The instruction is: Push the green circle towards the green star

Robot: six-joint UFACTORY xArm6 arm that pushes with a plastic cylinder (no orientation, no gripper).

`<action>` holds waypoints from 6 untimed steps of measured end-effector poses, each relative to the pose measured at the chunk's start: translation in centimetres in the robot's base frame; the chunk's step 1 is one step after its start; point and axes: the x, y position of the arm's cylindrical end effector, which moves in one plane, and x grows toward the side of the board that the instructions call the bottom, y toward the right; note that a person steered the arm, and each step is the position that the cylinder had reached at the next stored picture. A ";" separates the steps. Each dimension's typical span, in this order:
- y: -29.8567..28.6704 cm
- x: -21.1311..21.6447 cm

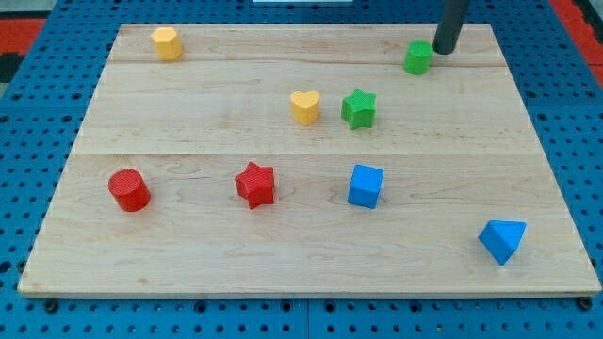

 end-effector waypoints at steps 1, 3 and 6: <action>-6.7 0.7; -8.5 6.6; -3.4 13.2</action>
